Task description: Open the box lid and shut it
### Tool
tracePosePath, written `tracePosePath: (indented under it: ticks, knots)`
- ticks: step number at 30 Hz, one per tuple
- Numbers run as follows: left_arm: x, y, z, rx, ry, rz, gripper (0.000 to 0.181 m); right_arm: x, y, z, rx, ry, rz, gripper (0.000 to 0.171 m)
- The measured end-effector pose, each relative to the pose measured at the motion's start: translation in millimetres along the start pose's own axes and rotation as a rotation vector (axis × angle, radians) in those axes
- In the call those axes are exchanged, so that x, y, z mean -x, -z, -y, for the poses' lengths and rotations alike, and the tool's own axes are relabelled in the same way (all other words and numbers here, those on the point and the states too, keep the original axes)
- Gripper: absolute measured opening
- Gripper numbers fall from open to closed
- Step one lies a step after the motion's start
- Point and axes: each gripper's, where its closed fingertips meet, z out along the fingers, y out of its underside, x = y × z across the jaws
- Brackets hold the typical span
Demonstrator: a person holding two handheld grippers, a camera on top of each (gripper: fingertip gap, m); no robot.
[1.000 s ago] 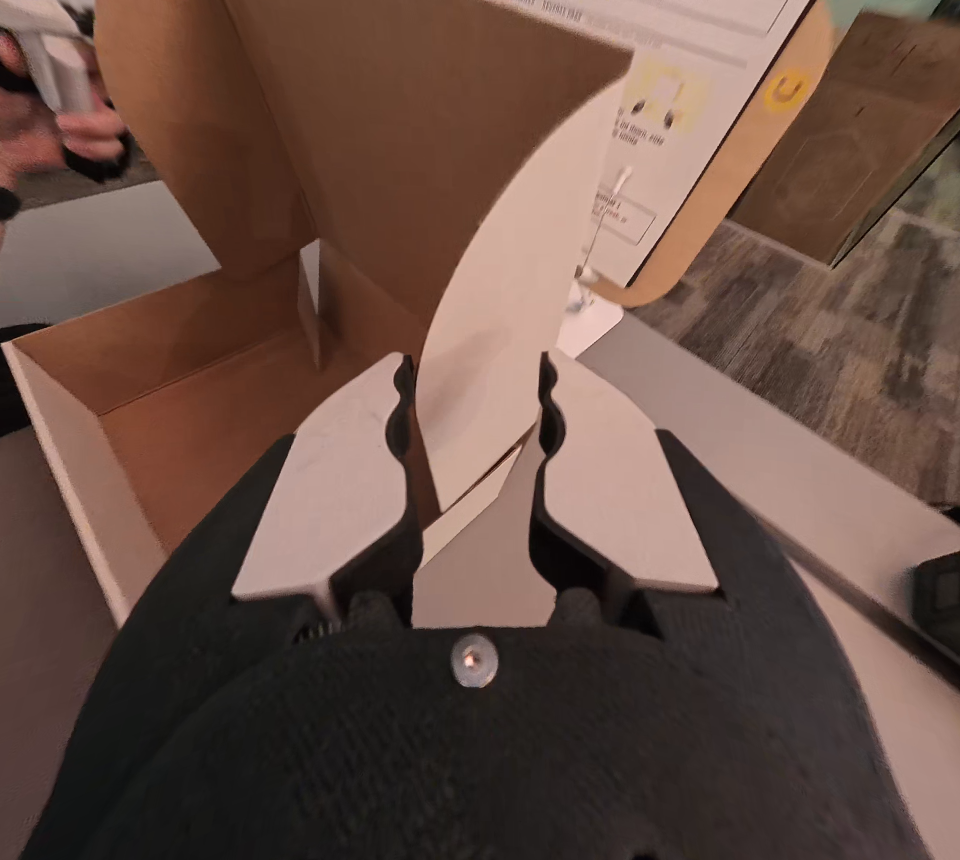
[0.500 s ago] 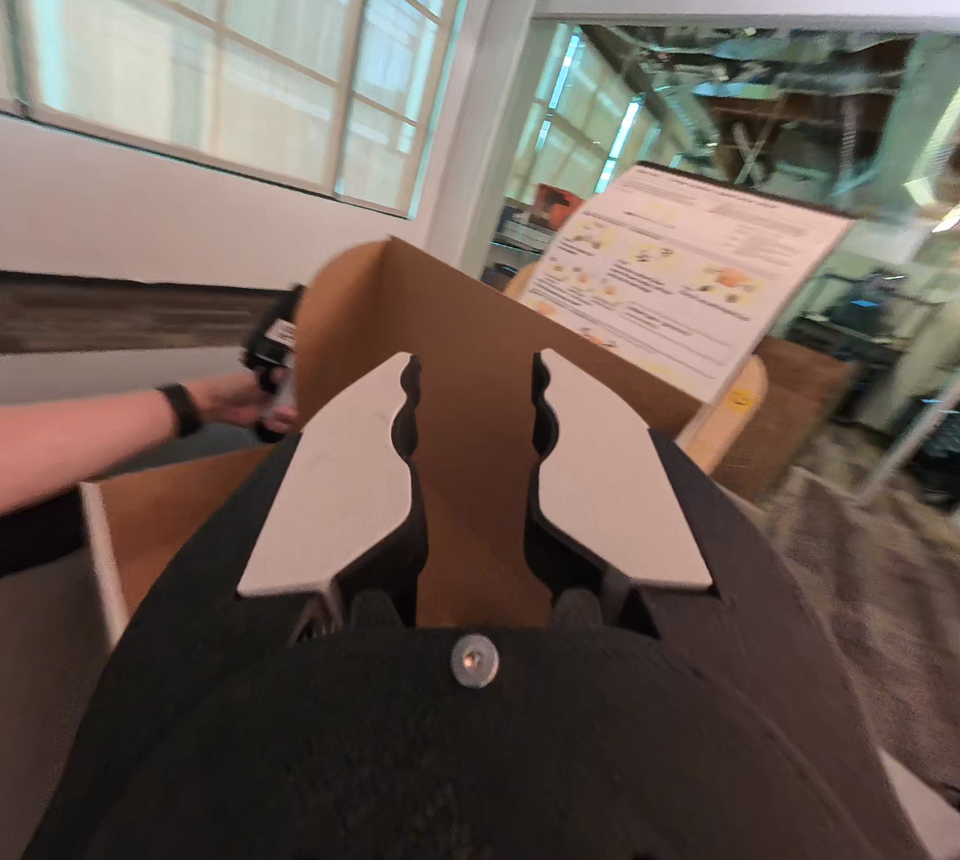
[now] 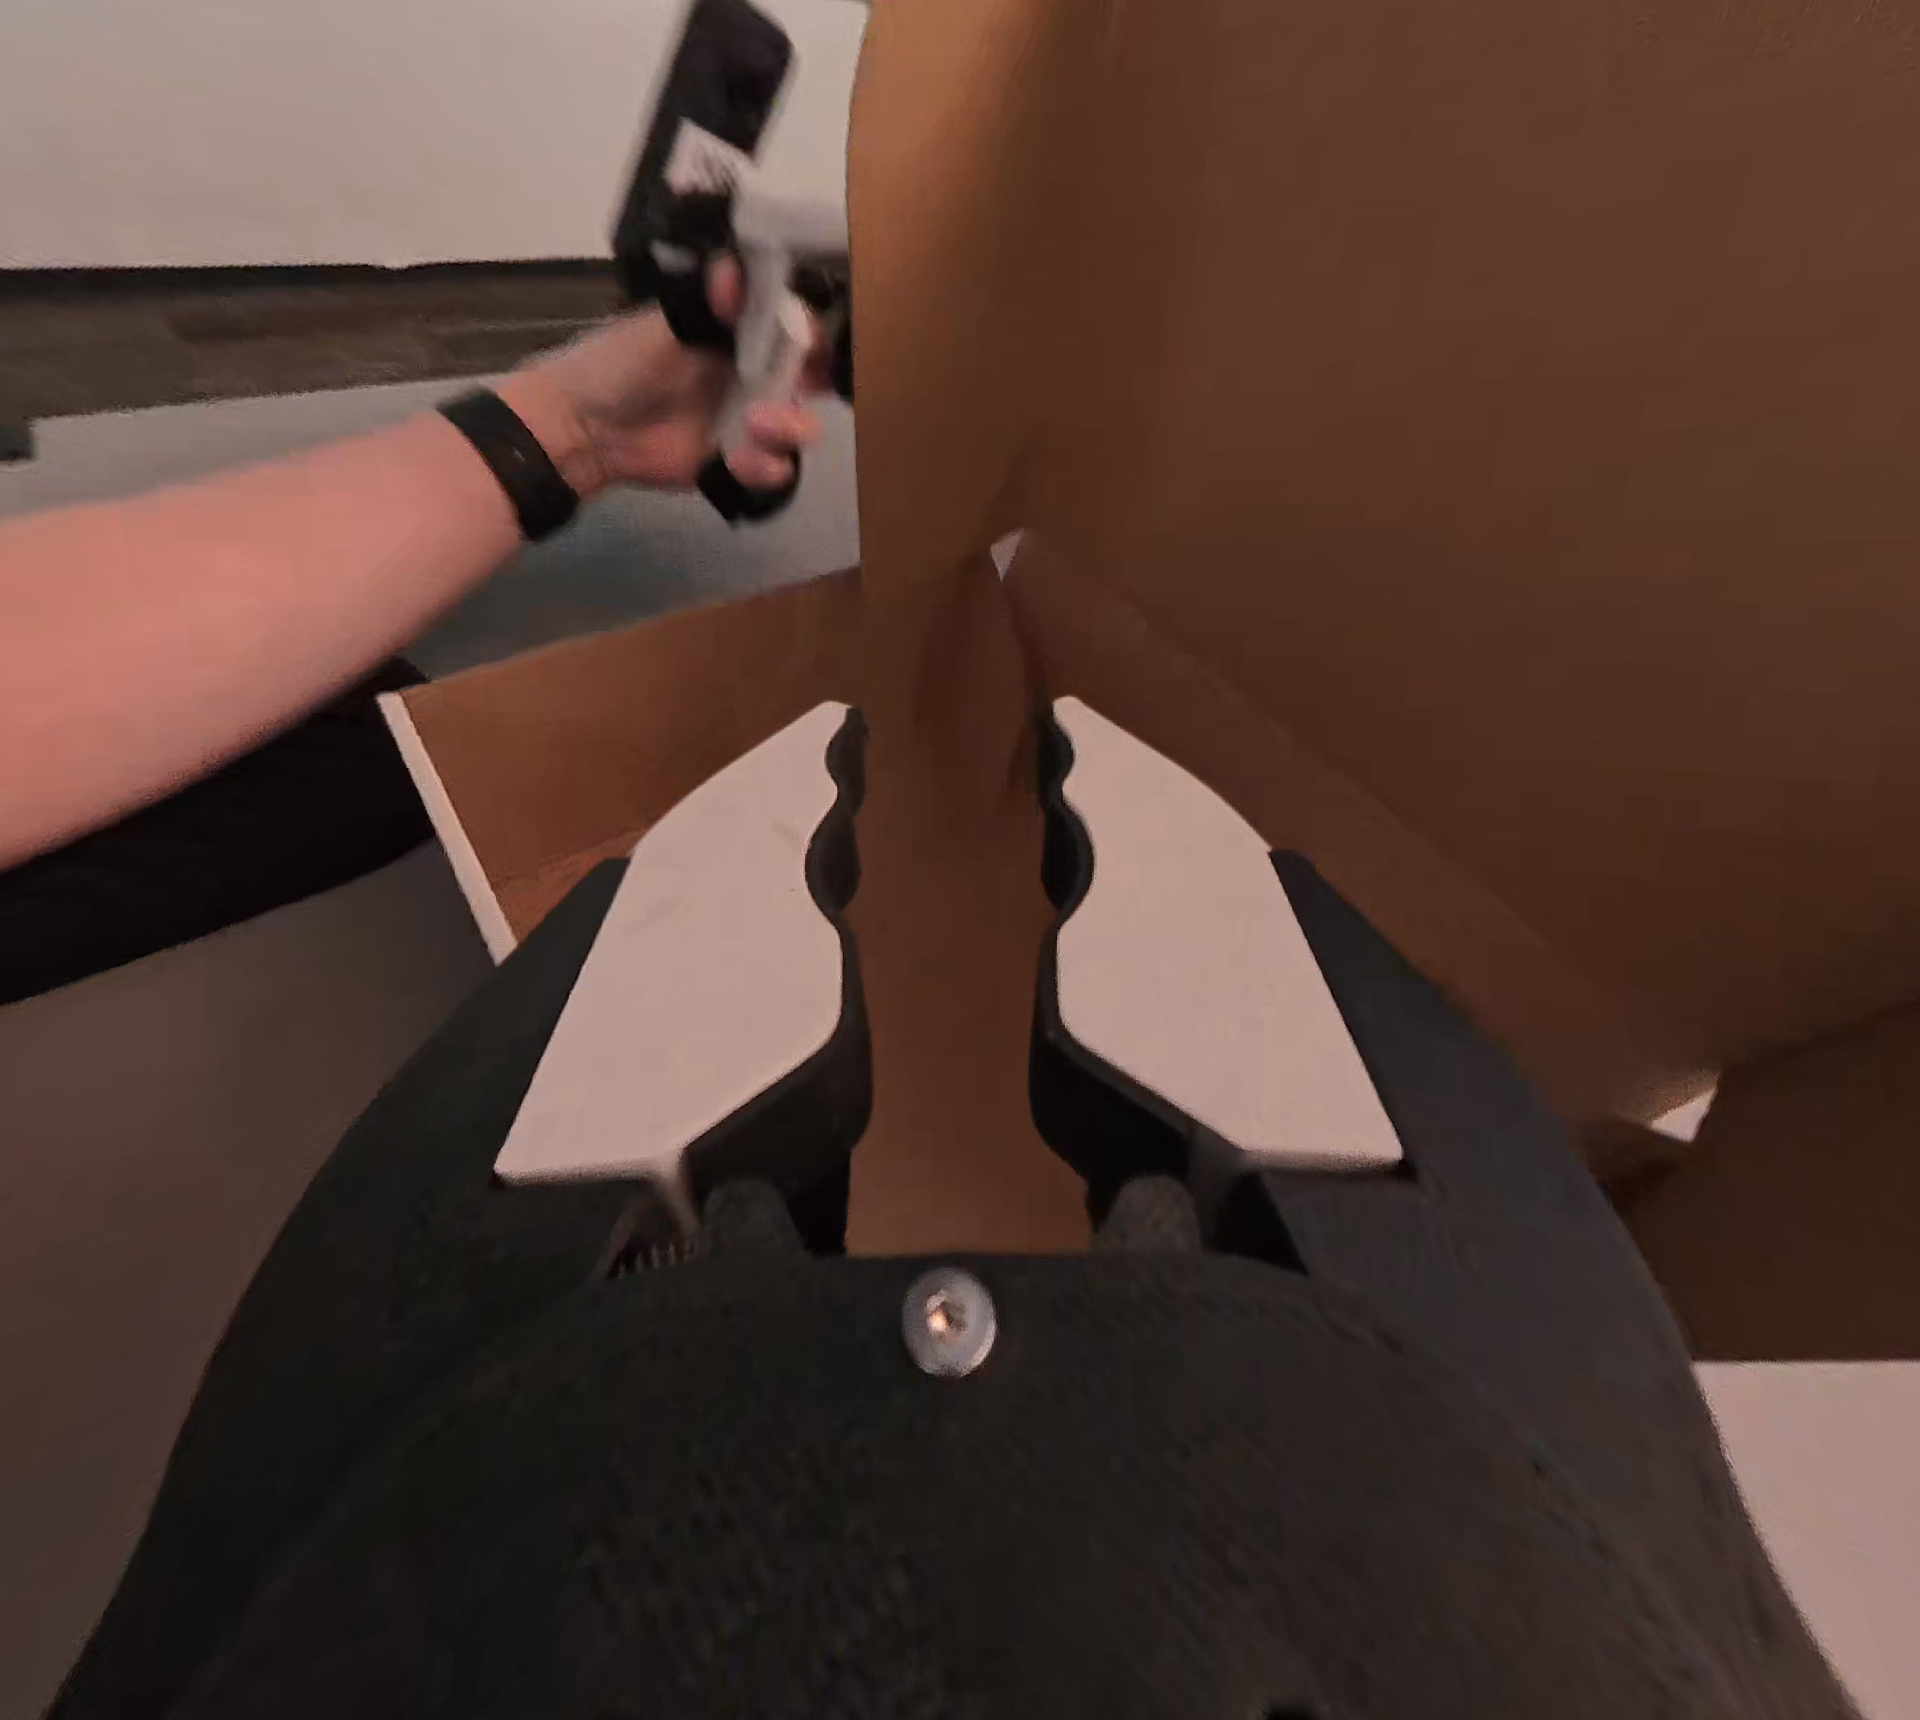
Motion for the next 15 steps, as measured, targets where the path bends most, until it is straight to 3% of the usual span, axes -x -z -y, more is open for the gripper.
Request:
tracePosePath:
  ticks: [4, 8, 11, 15]
  knots:
    - [-49, 5, 44, -0.026, -0.203, 0.141, 0.112, -3, -4, -16, 0.062, -0.031, -0.010, 0.026]
    - [-96, 3, 66, -0.021, -0.266, 0.283, 0.112, -20, -3, -14, 0.103, -0.034, -0.041, 0.025]
    - [-130, 3, 56, -0.017, -0.313, 0.358, 0.111, -27, 2, -9, 0.116, -0.008, -0.056, 0.022]
    - [-137, 5, 26, -0.002, -0.370, 0.541, 0.106, -30, 5, -6, 0.094, 0.004, -0.065, 0.017]
